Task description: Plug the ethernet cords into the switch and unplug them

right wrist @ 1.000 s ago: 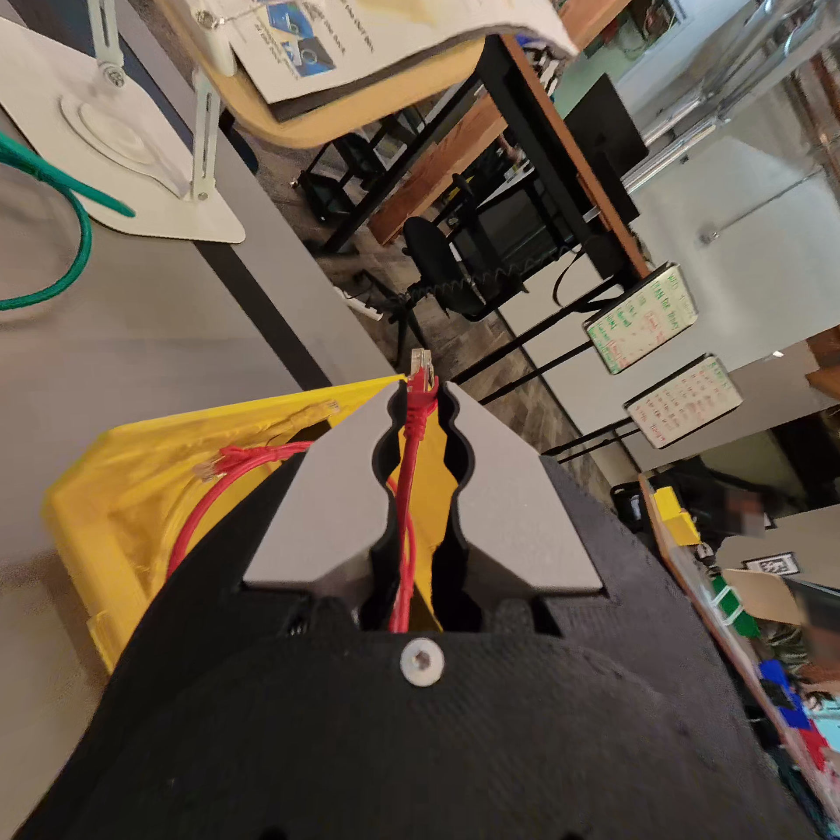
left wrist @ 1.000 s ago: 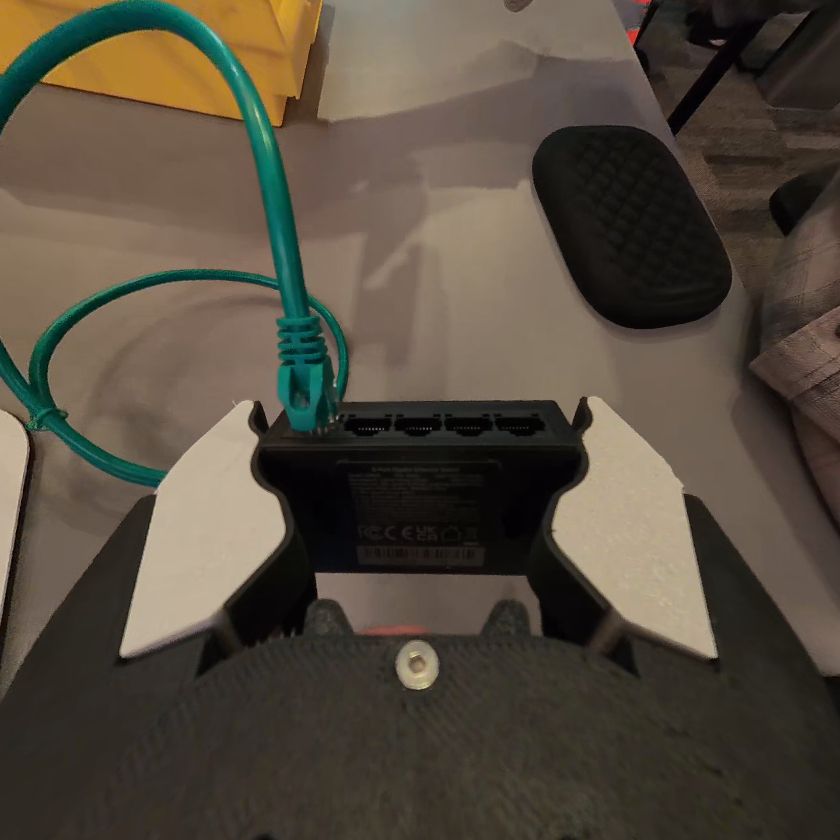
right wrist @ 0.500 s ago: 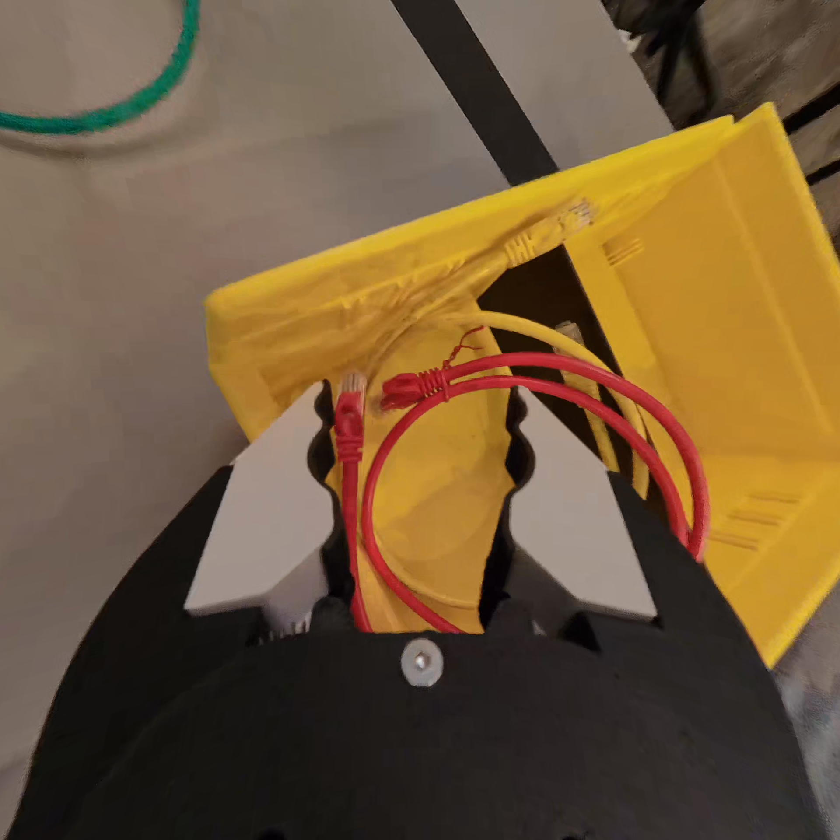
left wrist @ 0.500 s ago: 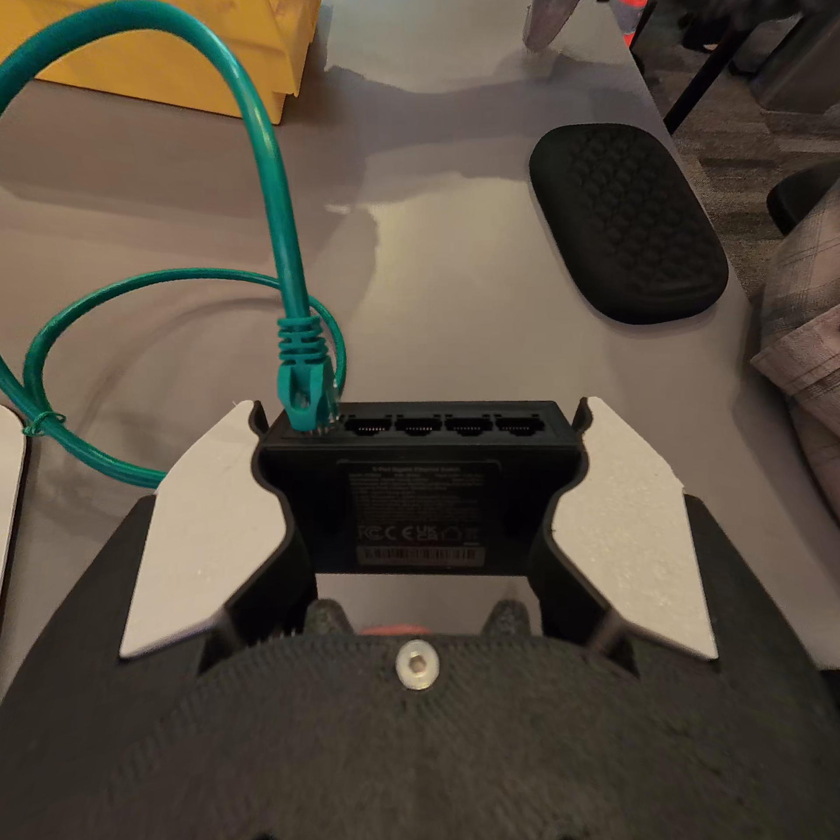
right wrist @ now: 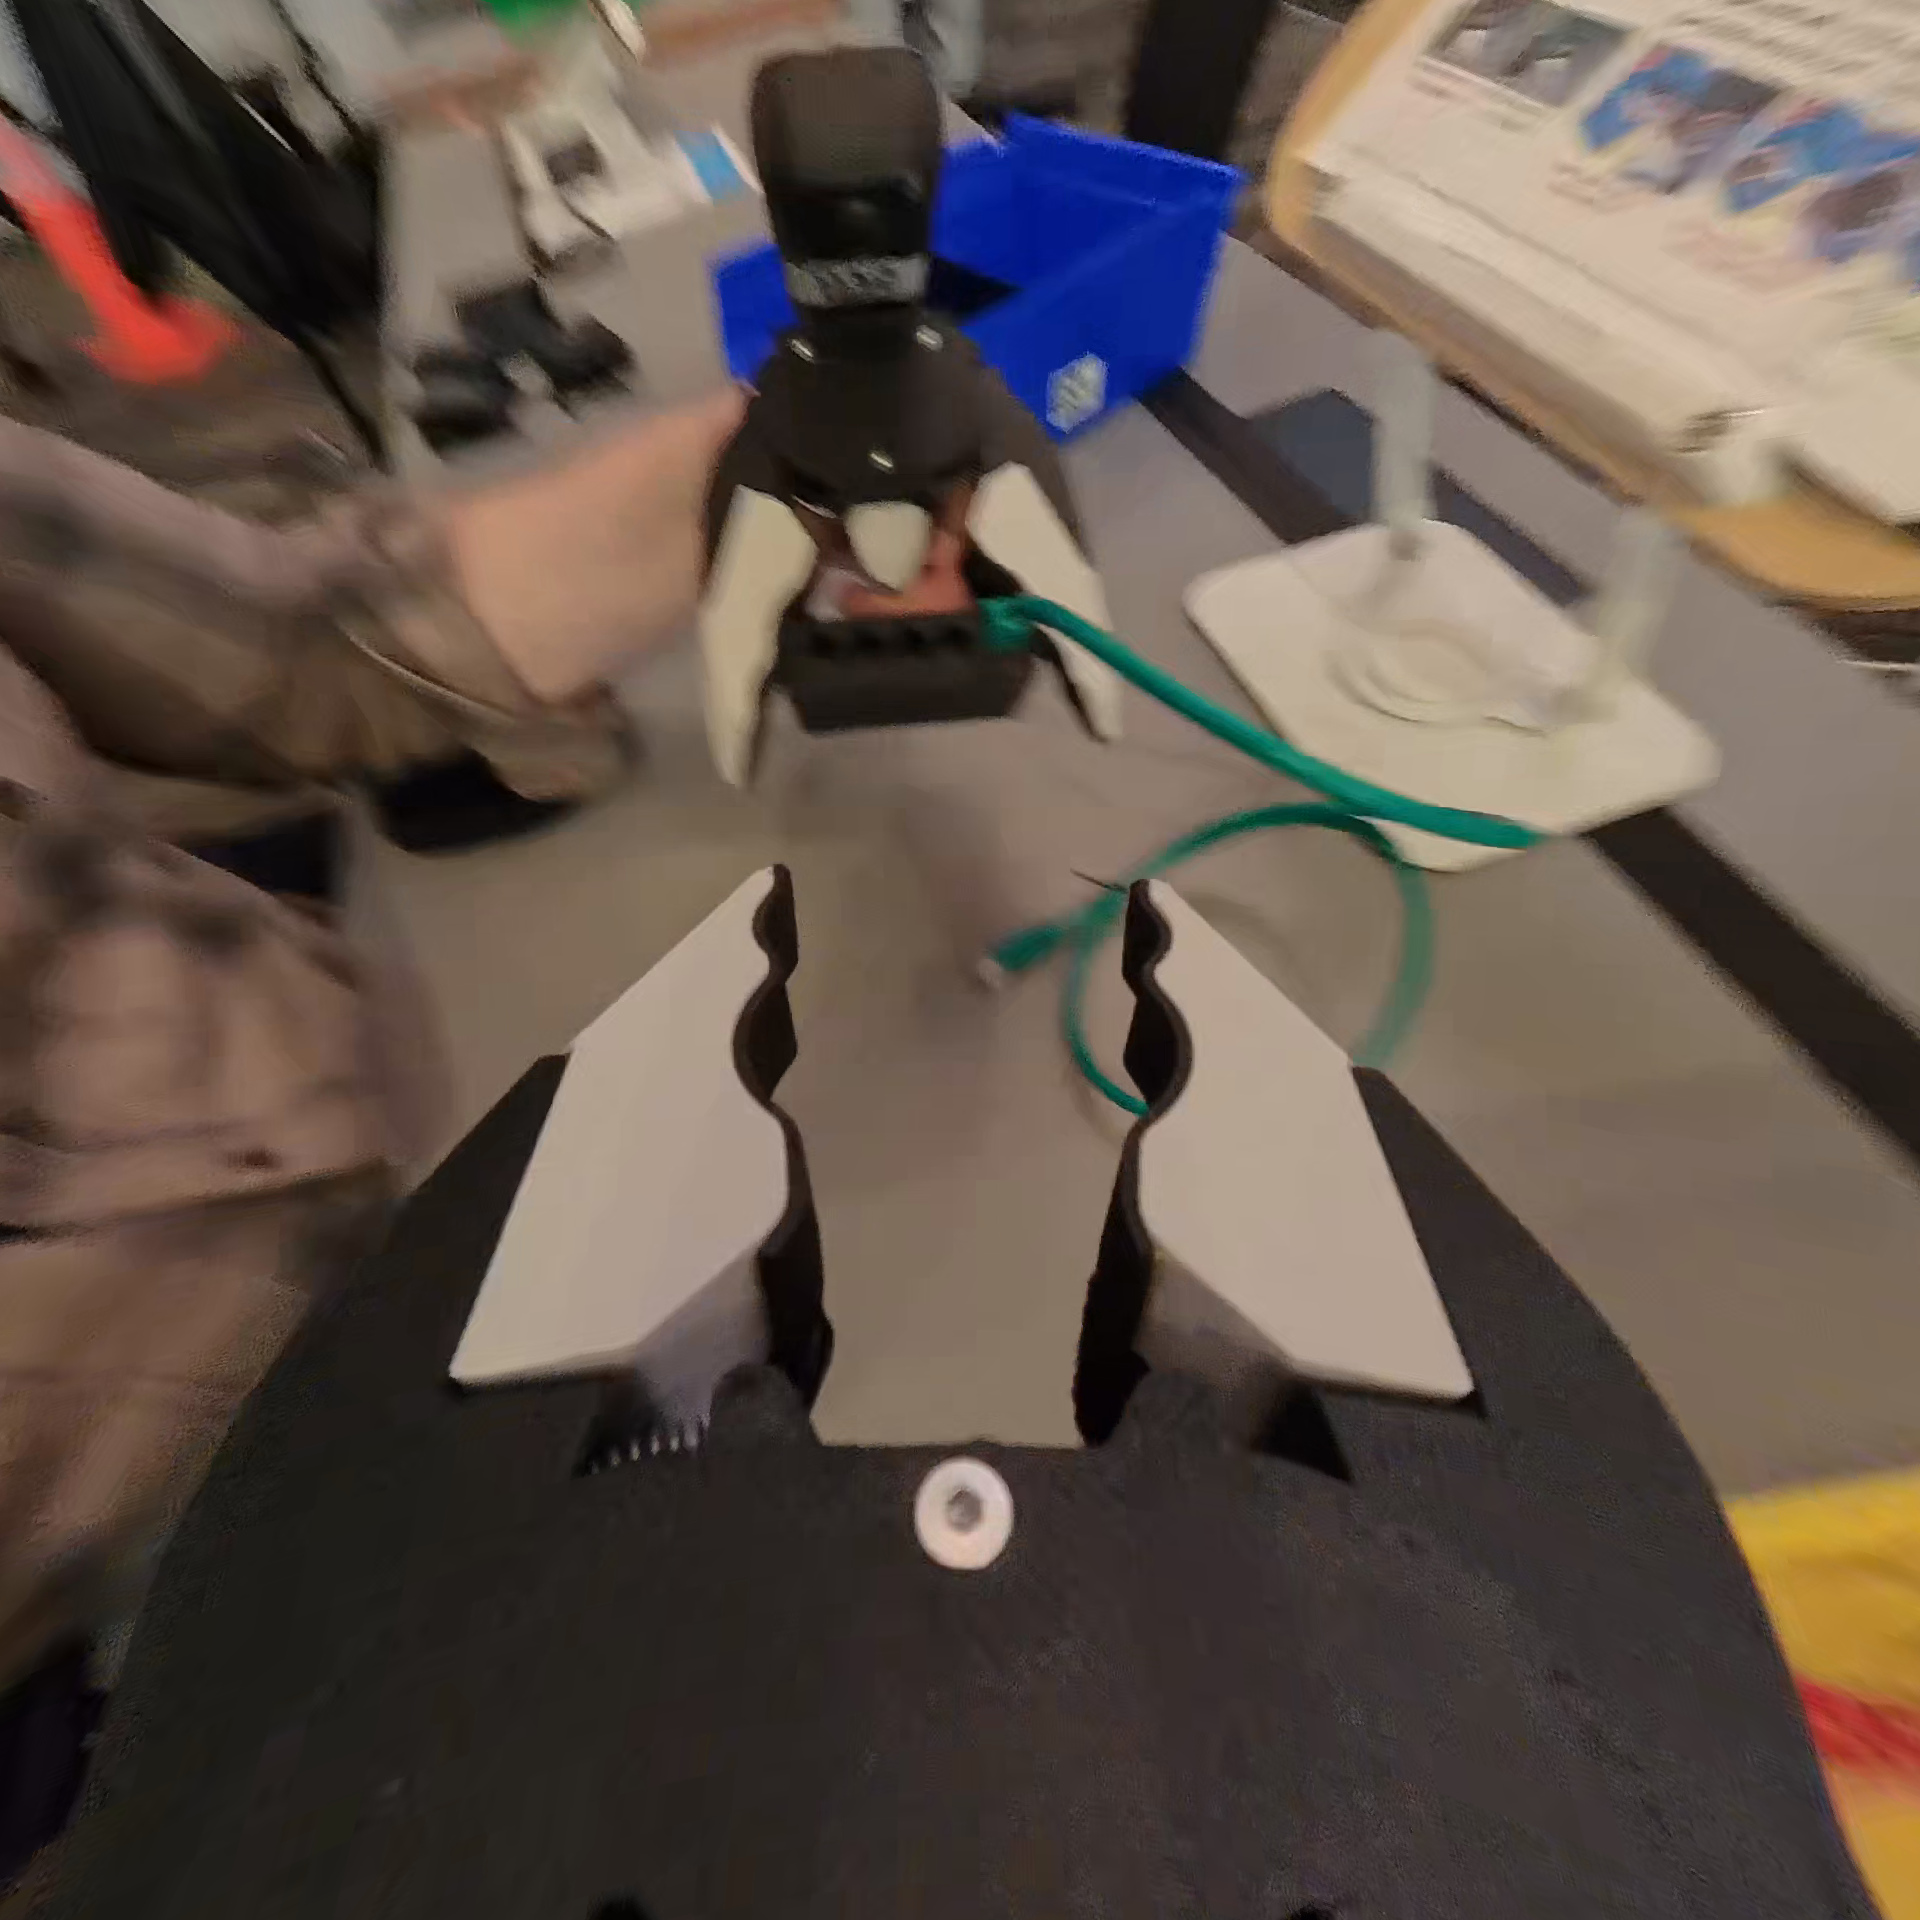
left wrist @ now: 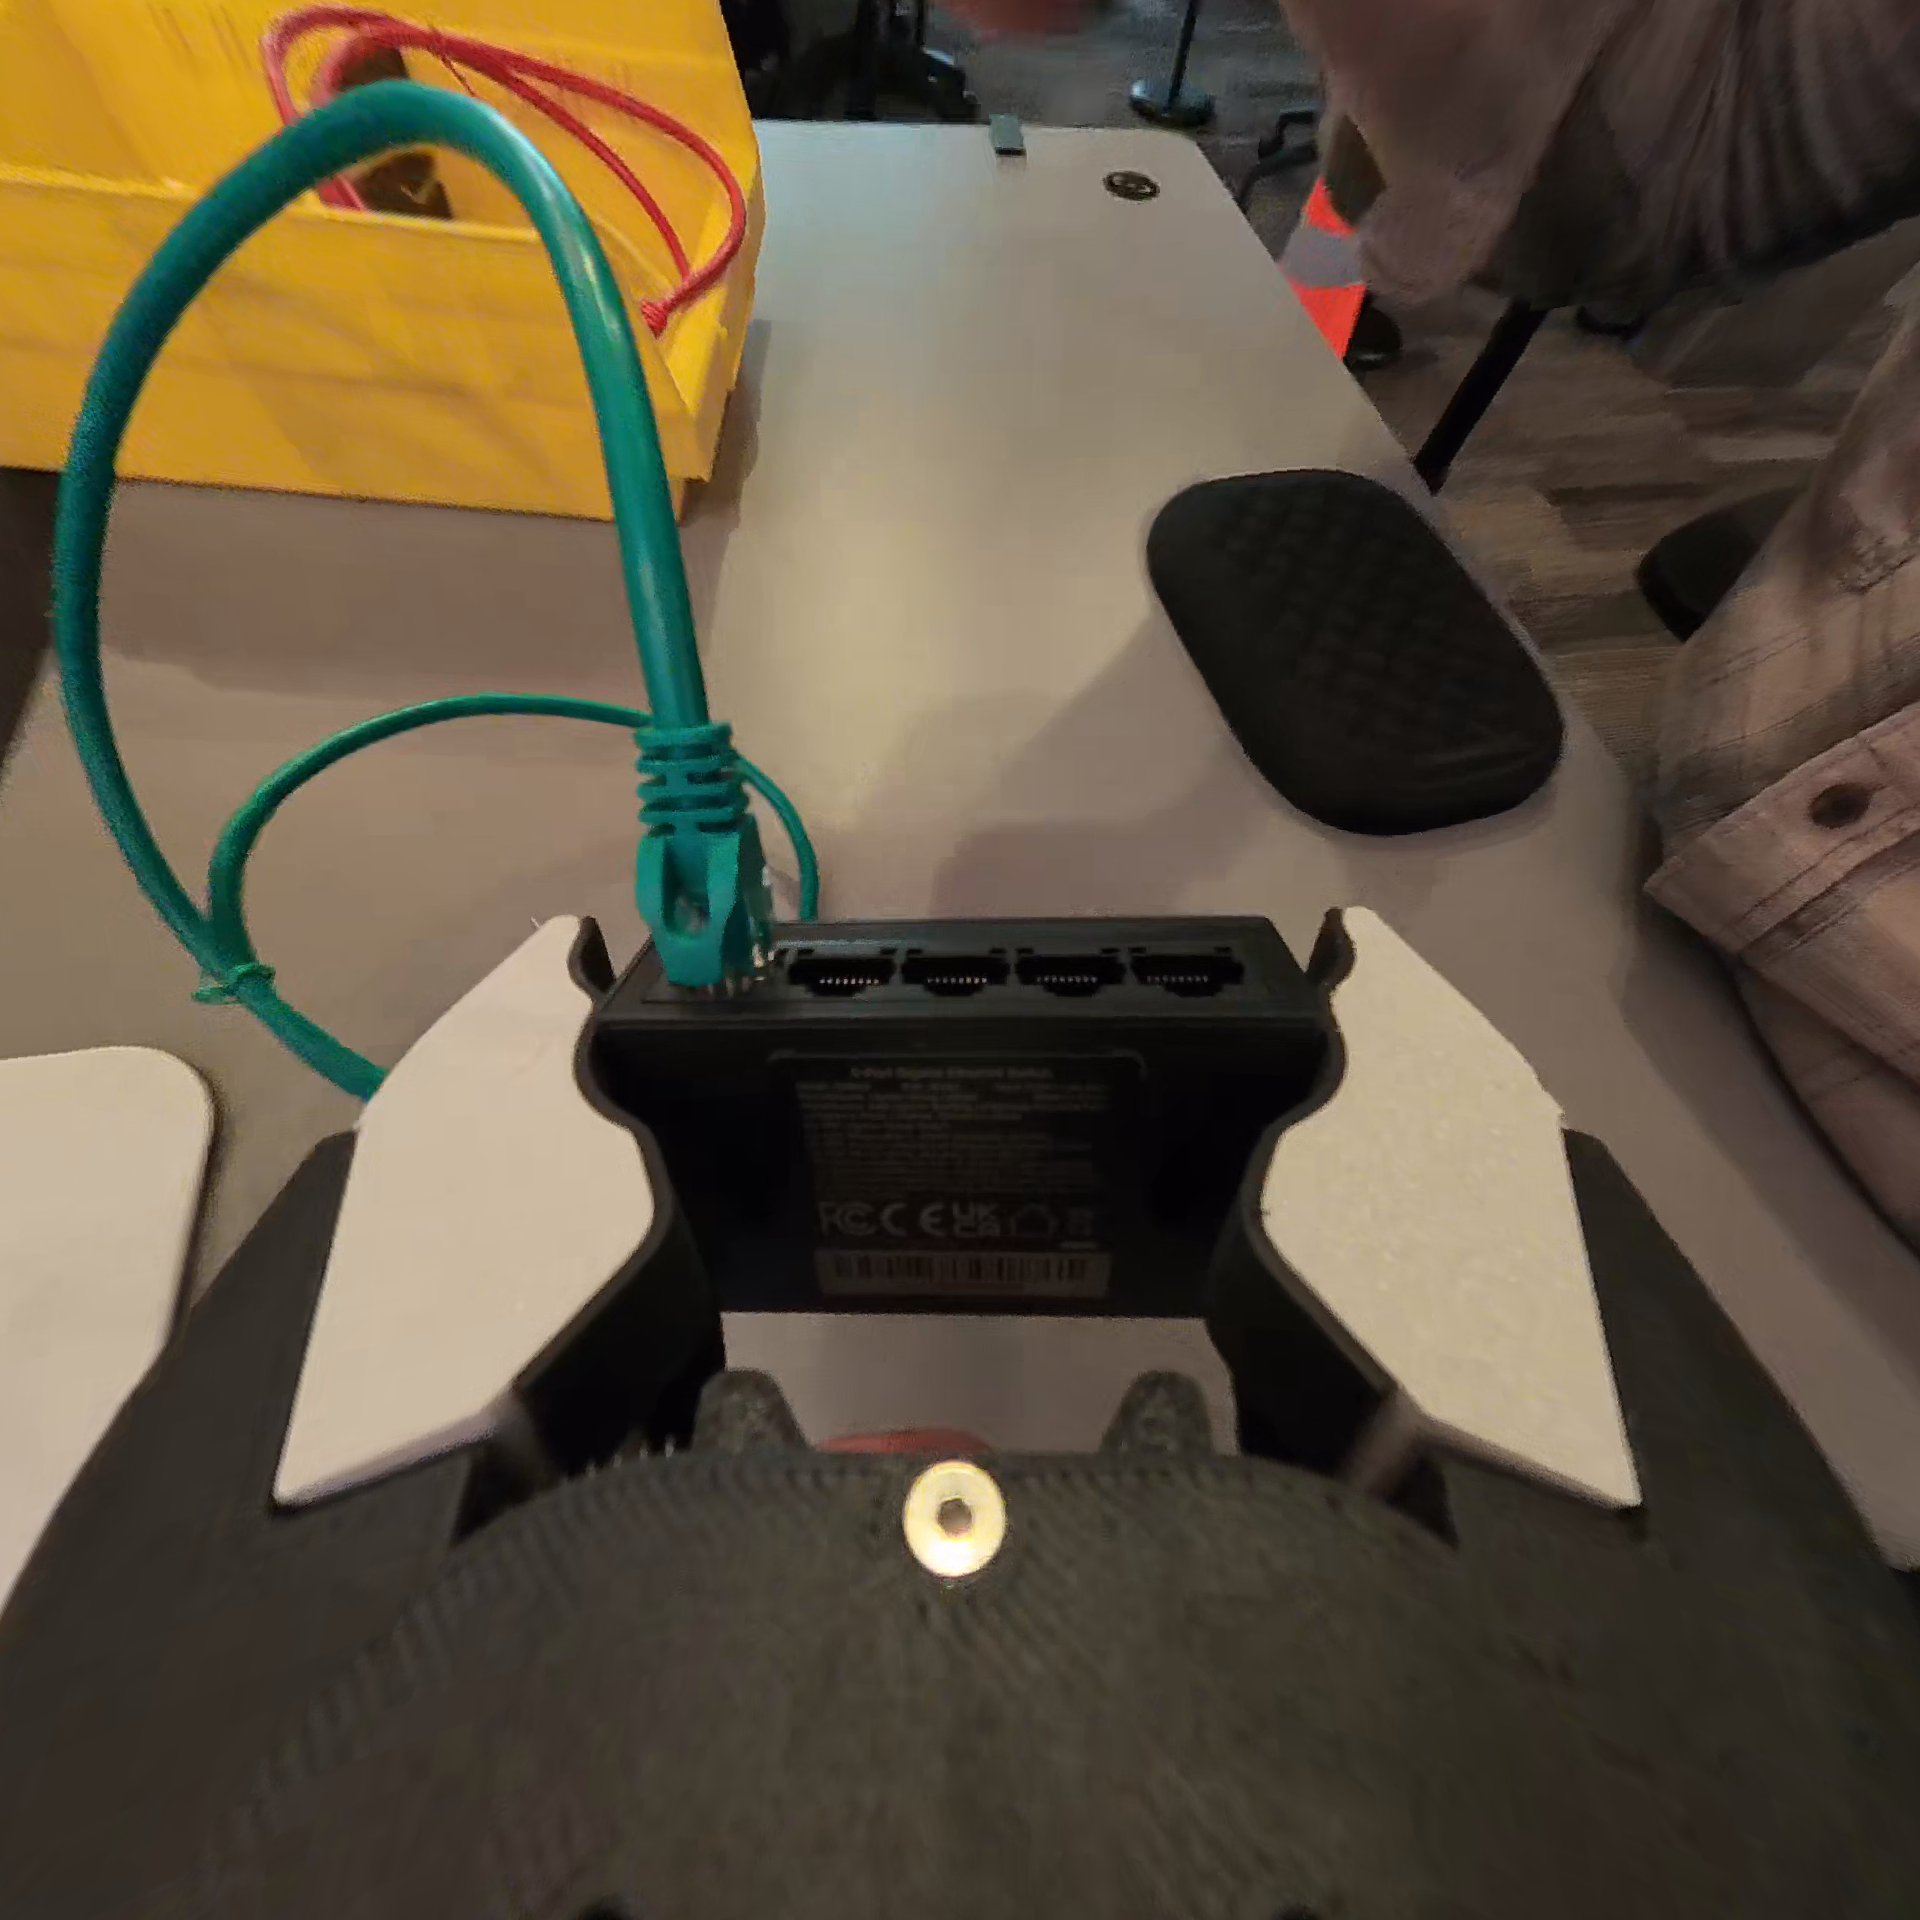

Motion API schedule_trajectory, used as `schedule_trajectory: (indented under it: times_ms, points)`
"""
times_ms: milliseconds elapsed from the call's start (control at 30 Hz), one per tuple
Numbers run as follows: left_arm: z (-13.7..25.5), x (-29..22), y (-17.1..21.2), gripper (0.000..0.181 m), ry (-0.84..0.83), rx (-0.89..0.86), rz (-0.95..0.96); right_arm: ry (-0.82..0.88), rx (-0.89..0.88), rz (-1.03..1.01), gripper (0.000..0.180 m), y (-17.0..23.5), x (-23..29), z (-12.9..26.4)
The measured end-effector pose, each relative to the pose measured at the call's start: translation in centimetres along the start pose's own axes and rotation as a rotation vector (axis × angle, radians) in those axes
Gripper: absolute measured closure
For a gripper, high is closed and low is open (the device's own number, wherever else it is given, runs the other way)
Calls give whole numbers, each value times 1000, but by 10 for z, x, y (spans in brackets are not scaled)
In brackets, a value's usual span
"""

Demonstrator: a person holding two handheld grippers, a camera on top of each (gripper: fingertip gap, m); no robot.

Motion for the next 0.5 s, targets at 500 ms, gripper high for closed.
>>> schedule_trajectory:
  times_ms: [500]
  points:
    - [-40, -5, -28, 58, -432, 281, -323, 38, -431, -462, 150, 20, -16, -97]
Point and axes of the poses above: each gripper's, where its closed fingertips meet, z back along the fingers, y out of its underside, x = y × z across the jaws, the point moved 9 cm from there along z, back along the fingers, and after that the axes turned 12 degrees about -x, right-handed, at the moved point
